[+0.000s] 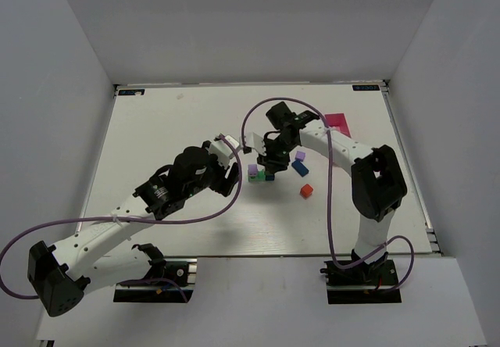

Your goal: Build the wood block tower

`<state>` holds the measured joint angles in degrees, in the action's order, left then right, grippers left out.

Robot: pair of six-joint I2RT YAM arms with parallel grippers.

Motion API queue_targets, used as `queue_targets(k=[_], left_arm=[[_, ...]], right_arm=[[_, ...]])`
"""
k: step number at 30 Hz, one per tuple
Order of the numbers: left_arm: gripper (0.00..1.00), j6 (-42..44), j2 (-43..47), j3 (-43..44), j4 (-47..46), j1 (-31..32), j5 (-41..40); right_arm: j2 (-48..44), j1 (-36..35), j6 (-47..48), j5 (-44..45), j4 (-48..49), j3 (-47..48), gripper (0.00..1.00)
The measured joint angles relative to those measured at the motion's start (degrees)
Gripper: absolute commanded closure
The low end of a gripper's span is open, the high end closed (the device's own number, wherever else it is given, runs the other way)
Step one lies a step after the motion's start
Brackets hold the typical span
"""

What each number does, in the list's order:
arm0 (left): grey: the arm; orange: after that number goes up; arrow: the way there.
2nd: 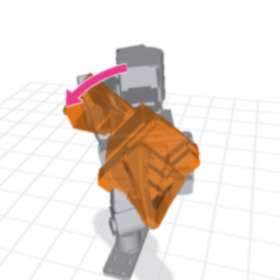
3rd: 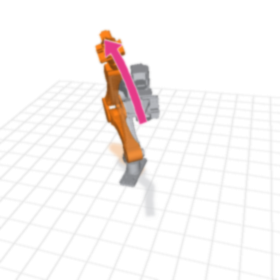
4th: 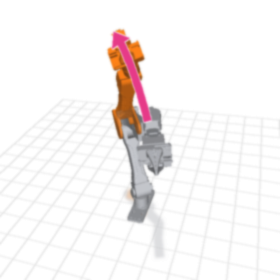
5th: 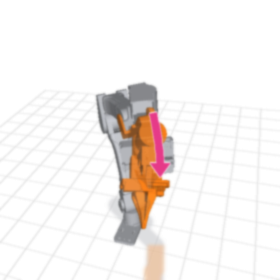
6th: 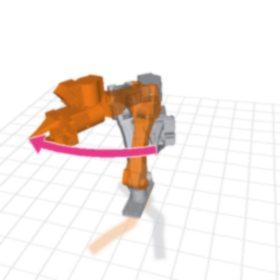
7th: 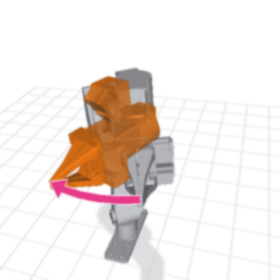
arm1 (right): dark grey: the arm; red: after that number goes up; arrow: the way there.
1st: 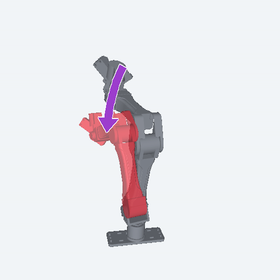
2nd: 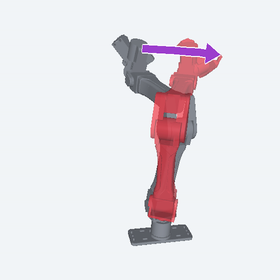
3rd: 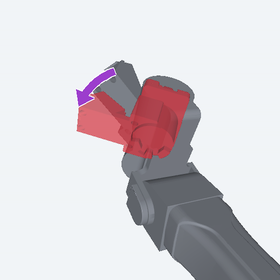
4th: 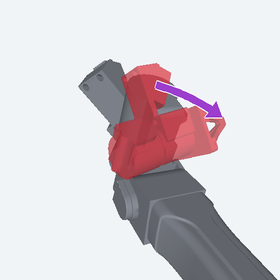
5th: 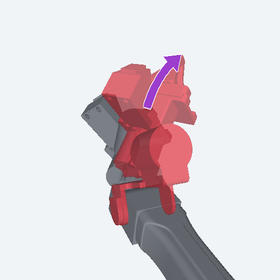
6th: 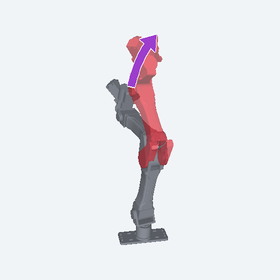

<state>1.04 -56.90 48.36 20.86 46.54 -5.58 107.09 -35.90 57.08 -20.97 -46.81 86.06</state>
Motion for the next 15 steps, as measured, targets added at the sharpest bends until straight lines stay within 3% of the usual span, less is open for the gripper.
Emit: queue_targets(k=[15], left_arm=[[0.21, 0.00, 0.42, 0.00, 0.04, 0.00, -0.92]], right_arm=[[3.85, -2.38, -1.40, 3.34, 0.22, 1.92, 0.96]])
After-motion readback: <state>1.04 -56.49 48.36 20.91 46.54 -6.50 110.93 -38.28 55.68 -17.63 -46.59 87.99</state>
